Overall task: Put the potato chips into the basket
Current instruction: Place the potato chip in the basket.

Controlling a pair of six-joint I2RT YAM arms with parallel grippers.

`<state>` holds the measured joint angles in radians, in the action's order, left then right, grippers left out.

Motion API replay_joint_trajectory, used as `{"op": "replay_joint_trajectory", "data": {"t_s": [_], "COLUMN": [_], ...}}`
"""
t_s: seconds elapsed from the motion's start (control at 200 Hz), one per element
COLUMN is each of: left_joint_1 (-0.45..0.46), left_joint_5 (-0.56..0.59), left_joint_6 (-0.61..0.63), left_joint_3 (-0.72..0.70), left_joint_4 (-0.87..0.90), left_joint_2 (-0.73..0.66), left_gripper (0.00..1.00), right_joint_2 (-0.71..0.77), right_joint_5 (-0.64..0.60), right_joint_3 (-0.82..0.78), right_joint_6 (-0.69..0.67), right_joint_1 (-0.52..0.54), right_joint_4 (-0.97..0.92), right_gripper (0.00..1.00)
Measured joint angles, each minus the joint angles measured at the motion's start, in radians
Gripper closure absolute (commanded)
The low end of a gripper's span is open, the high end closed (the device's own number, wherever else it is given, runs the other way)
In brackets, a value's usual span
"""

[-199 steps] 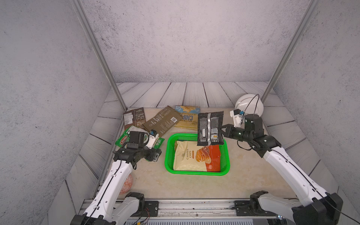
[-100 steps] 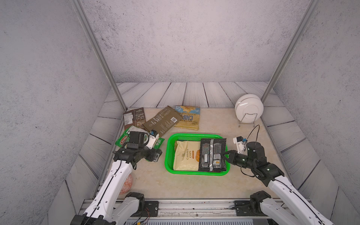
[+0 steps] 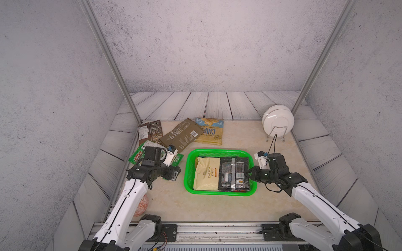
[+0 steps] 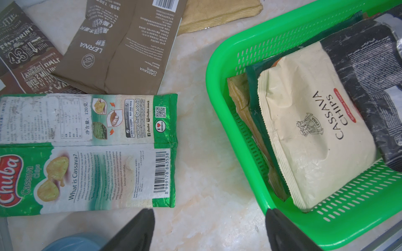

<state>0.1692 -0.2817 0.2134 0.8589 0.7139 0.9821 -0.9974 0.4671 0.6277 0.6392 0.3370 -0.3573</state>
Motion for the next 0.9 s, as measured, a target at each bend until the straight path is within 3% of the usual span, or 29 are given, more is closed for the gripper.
{"op": "replay_joint_trajectory", "data": {"t_s": [0.09,0.255,0.43,0.611,0.901], "left_joint_1": [0.0,0.0,0.0,0.0,0.0], "left_joint_5": [0.0,-0.001,-0.003,-0.003,0.008], "left_joint_6": [0.0,0.0,0.002,0.003,0.003], "left_joint_3": [0.0,0.0,0.0,-0.003,-0.006], "left_joint_4": [0.0,0.0,0.0,0.0,0.0], "left_joint_2": [0.0,-0.003,-0.008,-0.008,-0.008], "left_gripper": [0.14,0.14,0.14,0.13,0.13], "right_joint_2": [-0.013,-0.021,0.036,0.064,-0.151], "right_joint_5": [-0.035,-0.104,-0.183,-0.177,-0.102], "right_joint_3": [0.023,0.076,0.108,0.119,0.254], "right_joint_6": [-0.024,-0.087,-0.122,-0.117,-0.09], "right_joint_1": [0.0,0.0,0.0,0.0,0.0], "right_joint_4": [-0.027,-0.12,-0.166,-0.138,-0.05], "right_gripper": [0.71,0.57,0.54,0.53,0.51]}}
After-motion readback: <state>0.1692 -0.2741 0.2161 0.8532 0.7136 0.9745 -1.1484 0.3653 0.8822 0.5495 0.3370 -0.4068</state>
